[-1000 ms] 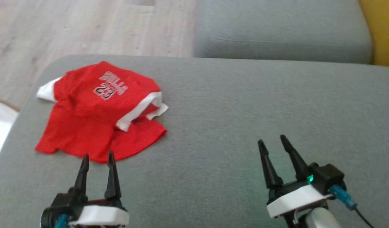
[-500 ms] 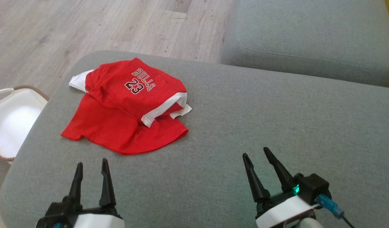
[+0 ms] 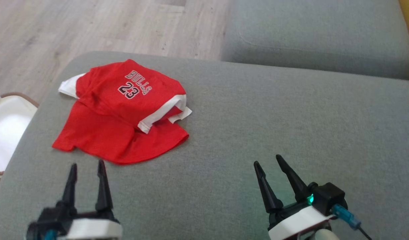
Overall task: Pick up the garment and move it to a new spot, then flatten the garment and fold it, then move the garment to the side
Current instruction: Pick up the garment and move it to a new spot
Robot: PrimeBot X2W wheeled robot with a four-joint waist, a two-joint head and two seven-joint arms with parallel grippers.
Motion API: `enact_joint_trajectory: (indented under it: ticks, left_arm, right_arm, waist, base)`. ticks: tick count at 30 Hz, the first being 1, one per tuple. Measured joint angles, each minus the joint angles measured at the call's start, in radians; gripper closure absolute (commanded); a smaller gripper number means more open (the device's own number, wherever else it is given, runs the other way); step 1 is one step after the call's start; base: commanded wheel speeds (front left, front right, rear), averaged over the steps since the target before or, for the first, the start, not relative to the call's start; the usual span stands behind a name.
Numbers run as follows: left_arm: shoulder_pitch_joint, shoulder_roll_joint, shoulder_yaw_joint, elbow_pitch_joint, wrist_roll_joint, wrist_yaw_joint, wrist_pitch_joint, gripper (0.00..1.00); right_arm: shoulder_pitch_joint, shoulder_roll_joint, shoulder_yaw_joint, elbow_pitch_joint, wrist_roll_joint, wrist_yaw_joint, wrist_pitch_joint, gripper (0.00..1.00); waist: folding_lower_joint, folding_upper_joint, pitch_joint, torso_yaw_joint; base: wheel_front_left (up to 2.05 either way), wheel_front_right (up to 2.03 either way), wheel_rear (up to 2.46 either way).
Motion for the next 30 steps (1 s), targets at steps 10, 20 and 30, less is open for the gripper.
enact_joint_trajectory:
  ticks: [10, 20, 30]
  left_arm:
    - [-0.348, 0.15, 0.008, 0.148, 0.045, -0.06, 0.056, 0.0]
    - [-0.727, 0.31, -0.165, 0.4, 0.003, -0.089, 0.319, 0.0]
    - [-0.899, 0.399, -0.367, 0.612, -0.186, -0.089, 0.418, 0.0]
  right_arm:
    - [-0.052, 0.0, -0.058, -0.028, -0.032, 0.0, 0.0, 0.0]
    - [-0.107, -0.001, -0.139, -0.067, -0.071, 0.0, 0.0, 0.0]
    - [-0.164, -0.001, -0.166, -0.096, -0.081, 0.0, 0.0, 0.0]
  waist:
    - [0.0002, 0.0, 0.083, -0.049]
    - [0.0003, 0.0, 0.206, -0.108]
    - [0.0003, -0.0001, 0.326, -0.183]
  base:
    - [0.0, 0.0, 0.0]
    - [0.0, 0.0, 0.0]
    - [0.0, 0.0, 0.0]
